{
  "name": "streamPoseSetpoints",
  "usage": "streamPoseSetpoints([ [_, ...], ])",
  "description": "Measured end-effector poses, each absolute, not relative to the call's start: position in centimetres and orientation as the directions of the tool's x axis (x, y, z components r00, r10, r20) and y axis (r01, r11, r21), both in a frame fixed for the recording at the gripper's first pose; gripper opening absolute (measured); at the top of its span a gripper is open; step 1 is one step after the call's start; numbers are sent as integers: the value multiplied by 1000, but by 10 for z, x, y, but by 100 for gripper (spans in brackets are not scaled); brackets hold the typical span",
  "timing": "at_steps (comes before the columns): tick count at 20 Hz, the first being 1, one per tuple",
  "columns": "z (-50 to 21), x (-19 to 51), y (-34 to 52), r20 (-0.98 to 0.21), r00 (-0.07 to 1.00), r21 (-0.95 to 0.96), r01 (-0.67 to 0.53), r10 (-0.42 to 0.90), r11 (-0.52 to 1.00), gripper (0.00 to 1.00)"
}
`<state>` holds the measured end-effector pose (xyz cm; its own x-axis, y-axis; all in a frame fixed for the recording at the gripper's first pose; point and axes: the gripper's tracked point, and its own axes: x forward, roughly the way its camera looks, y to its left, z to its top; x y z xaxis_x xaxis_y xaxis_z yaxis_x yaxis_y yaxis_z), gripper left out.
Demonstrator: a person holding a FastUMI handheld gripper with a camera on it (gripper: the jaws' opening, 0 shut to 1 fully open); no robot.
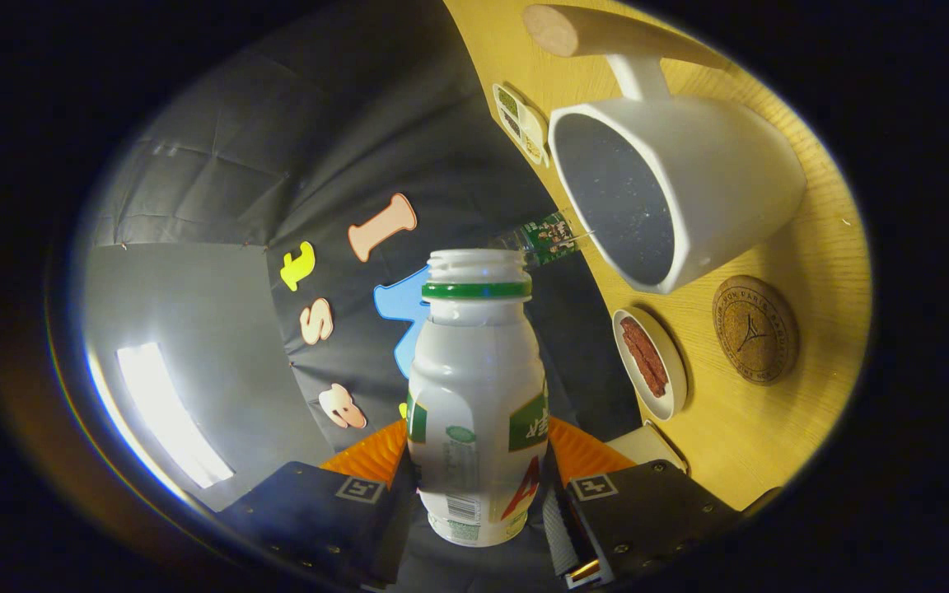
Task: Take the bottle from table, then pour the juice into the cup, finally place the bottle on the coaster
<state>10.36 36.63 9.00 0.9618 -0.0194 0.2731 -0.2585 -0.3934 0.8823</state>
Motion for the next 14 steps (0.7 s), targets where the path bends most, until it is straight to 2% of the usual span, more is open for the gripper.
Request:
streamPoseSetpoints([
  [14, 85, 104, 368, 260, 966, 895, -244, -9, -374, 67],
])
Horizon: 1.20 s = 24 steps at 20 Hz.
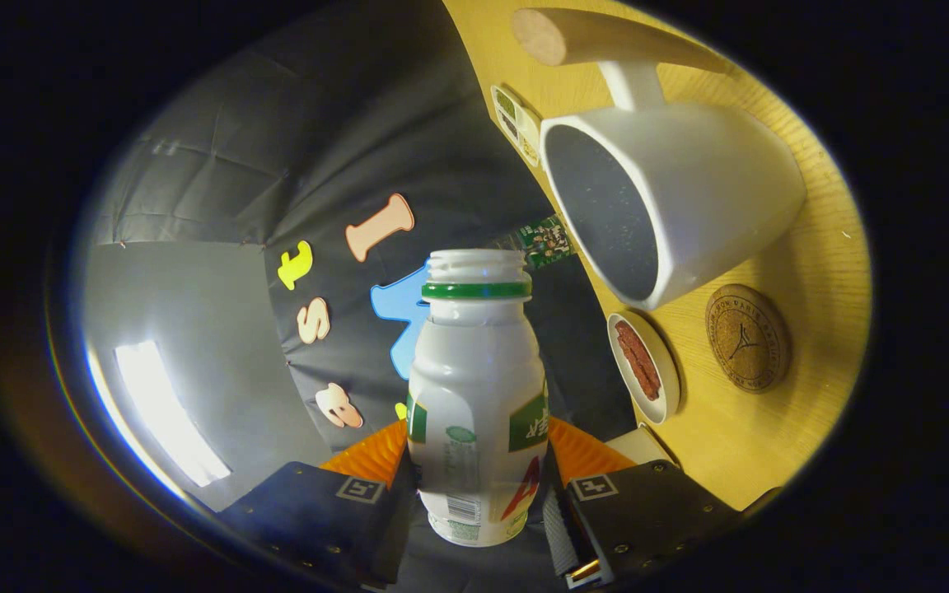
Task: Take the bottle from table, then pour the juice into the cup, finally place the bottle on the coaster
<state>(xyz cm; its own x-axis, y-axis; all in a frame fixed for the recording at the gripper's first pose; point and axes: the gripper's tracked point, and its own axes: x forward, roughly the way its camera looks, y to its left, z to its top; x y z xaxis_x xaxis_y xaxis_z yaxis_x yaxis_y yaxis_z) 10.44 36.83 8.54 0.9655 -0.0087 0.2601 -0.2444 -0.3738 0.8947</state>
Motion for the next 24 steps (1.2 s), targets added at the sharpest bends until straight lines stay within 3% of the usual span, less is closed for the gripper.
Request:
streamPoseSetpoints([
  [11, 77, 107, 373, 213, 977, 947, -200, 28, -250, 67],
  [24, 57, 105, 372, 128, 990, 984, -135, 62, 116, 67],
])
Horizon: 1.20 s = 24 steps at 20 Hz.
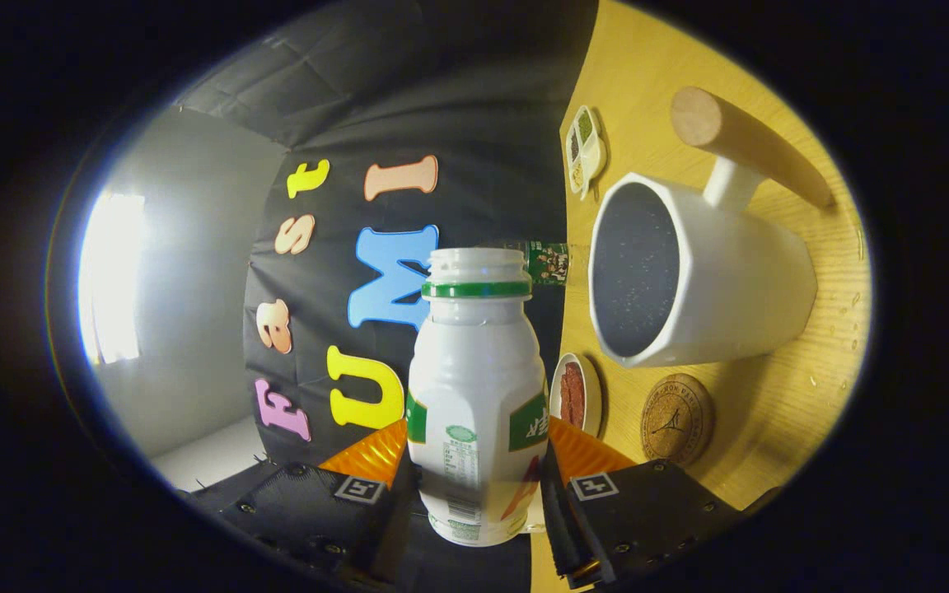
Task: Take the bottle from table, then pour the juice into the cup, finally place the bottle on the coaster
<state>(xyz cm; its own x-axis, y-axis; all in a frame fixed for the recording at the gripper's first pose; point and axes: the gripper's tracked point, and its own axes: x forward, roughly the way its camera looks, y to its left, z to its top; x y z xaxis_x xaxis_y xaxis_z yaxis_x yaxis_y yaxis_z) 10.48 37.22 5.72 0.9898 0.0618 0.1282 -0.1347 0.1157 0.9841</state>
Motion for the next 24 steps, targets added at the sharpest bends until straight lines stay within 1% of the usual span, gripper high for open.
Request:
streamPoseSetpoints([
  [4, 61, 104, 376, 103, 992, 955, -118, 68, 272, 67],
  [9, 66, 103, 376, 60, 996, 863, -83, 62, 499, 67],
  [13, 68, 104, 388, 39, 995, 784, -87, 91, 615, 67],
  [19, 65, 106, 391, -18, 998, 568, -37, 57, 822, 67],
  [24, 67, 106, 393, -43, 999, 371, 5, 11, 928, 67],
])
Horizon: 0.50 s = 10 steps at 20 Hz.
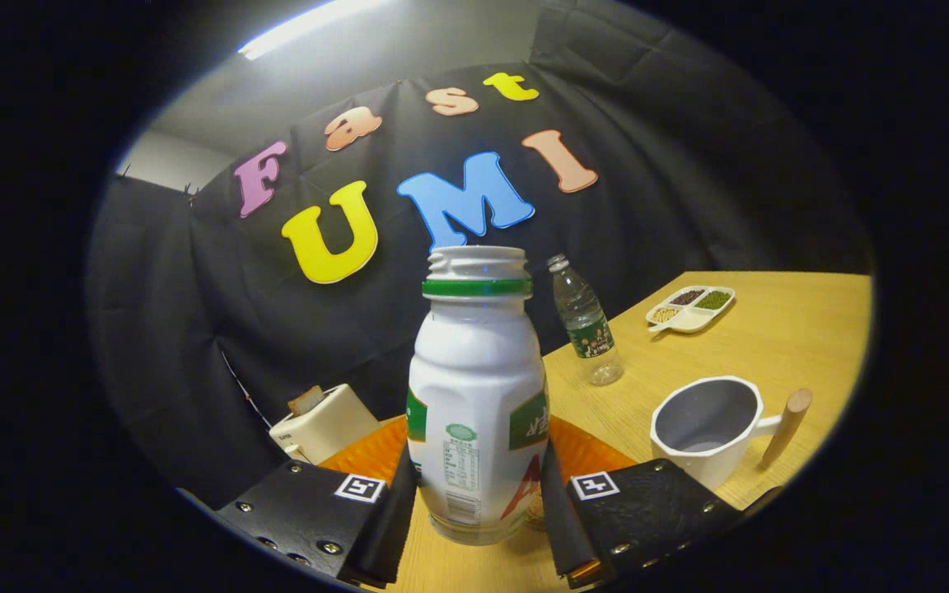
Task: Take the bottle from table, then pour the juice into the cup, finally place the bottle on the coaster
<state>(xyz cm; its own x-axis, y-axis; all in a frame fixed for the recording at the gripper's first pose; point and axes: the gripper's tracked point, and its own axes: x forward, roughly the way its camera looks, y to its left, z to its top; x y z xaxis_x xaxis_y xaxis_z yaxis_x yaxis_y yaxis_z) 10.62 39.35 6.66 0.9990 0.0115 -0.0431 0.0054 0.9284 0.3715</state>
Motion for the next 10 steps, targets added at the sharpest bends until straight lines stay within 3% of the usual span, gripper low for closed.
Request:
streamPoseSetpoints([
  [4, 69, 106, 388, -56, 997, 137, 69, -62, 988, 67],
  [10, 68, 110, 385, -62, 995, 69, 88, -84, 994, 67],
])
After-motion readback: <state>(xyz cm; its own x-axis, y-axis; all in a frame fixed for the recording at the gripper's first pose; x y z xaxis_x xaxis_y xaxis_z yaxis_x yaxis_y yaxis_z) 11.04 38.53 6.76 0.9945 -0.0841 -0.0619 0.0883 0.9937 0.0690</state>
